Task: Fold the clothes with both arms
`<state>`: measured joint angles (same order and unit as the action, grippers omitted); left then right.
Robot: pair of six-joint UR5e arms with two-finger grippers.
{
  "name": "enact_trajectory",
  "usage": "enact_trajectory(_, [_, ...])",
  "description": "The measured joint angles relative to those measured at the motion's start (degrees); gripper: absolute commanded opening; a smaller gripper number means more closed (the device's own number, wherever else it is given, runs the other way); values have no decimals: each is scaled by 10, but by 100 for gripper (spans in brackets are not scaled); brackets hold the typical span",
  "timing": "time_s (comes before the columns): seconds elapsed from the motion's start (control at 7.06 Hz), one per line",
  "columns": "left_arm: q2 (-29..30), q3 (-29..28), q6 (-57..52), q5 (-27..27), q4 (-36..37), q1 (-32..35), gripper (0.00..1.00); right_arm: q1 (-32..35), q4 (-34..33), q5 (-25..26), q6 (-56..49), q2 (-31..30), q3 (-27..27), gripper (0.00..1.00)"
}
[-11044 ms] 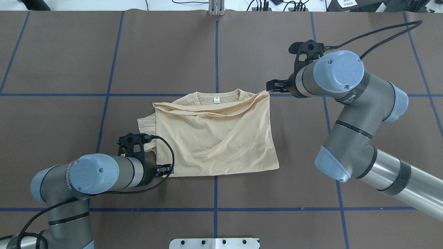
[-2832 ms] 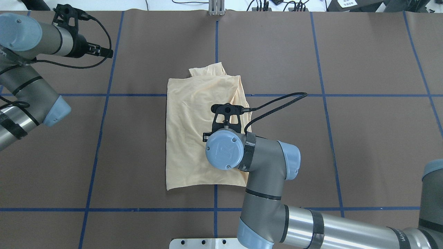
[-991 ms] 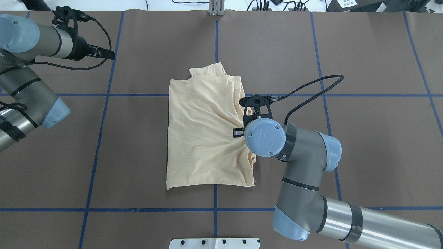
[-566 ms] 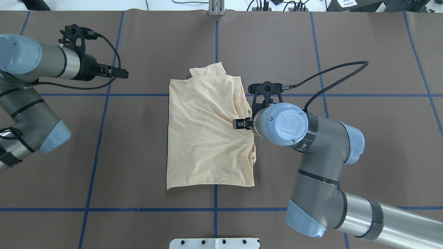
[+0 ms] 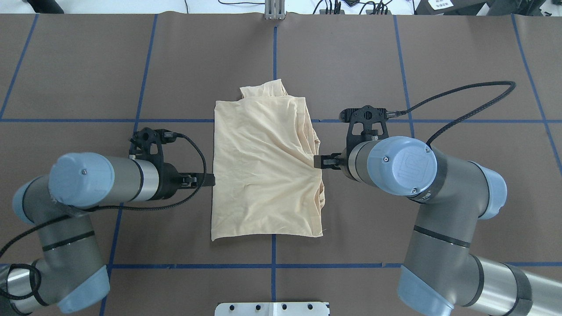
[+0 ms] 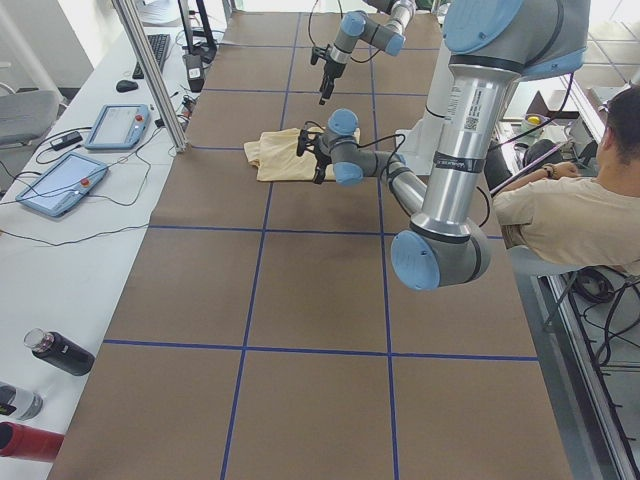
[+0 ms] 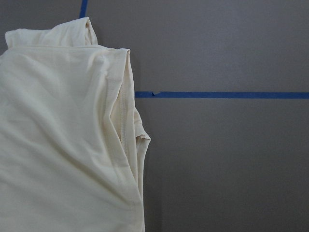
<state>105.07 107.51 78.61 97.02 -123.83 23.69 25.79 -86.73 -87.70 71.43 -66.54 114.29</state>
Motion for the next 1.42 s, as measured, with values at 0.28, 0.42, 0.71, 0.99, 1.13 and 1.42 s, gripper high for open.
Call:
enact_trajectory(0.28, [5,1,72,-36,5,-68,77,0,0,1,0,-1,0,100])
enact_trajectory(0.42, [5,-2,88,-46,6,-88,69,-1,0,2,1,-1,1,100])
enact_trajectory(0.71, [2,-6,96,-51,7,-99,68,-1,1,3,1,0,0,100])
enact_trajectory(0.99, [2,-6,97,-51,7,-100,62,-2,1,4,1,0,-1,100])
enact_trajectory(1.13, [2,-7,97,-50,8,-101,62,-2,1,4,2,0,-1,100])
enact_trajectory(1.42, [5,-11,97,-50,8,-101,53,-2,1,5,2,-1,0,100])
